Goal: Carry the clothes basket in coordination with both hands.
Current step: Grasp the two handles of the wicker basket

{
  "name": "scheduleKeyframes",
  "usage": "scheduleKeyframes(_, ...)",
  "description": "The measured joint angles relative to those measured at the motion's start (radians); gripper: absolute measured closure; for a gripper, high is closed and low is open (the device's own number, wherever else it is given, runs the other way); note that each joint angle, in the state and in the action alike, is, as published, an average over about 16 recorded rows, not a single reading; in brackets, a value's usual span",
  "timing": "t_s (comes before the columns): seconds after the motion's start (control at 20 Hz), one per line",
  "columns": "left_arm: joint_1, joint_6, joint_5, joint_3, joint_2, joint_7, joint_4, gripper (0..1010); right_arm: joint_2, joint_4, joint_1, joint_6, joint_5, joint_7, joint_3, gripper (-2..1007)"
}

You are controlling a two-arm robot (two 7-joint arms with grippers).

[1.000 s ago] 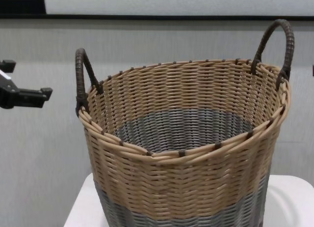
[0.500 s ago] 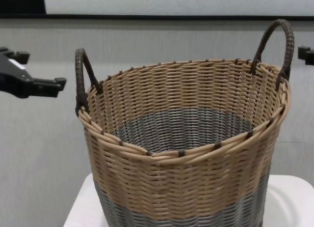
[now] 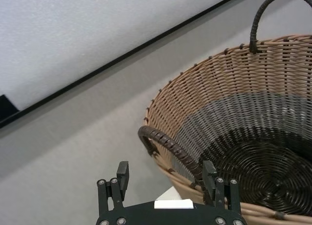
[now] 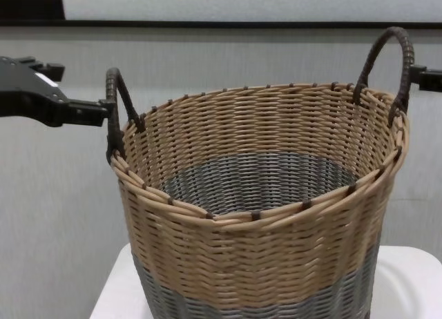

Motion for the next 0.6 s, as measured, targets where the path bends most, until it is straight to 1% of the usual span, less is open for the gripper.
scheduleKeyframes(0.3, -0.031, 0.027, -0.042, -0.011, -0.047, -0.04, 0.041, 10, -0.024, 0.026, 0.023, -0.003, -0.016, 0.011, 0.002, 0)
scheduleKeyframes(0.6, -0.053, 0.062, -0.079, -0.027, -0.091, -0.061, 0.083, 10, -0.046, 0.048, 0.044, -0.006, -0.037, 0.019, 0.001, 0)
